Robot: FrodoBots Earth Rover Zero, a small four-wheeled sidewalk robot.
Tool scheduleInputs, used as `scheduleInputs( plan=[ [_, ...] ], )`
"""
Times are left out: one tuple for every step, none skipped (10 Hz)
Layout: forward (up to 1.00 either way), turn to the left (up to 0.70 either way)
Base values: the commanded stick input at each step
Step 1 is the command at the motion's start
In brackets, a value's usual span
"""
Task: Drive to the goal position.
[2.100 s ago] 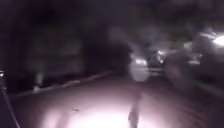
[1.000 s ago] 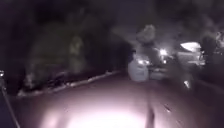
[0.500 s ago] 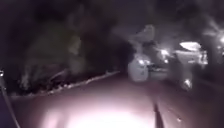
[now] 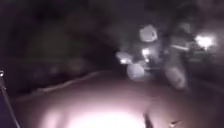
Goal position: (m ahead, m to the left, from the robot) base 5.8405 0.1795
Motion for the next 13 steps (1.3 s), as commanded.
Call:
scheduleInputs(
  plan=[
    [0.5,0.17],
    [0.5,0.17],
    [0.5,0.17],
    [0.5,0.17],
    [0.5,0.17],
    [0.5,0.17],
    [0.5,0.17],
    [0.5,0.17],
    [0.5,0.17],
    [0.5,0.17],
    [0.5,0.17],
    [0.5,0.09],
    [0.5,0.0]
  ],
)
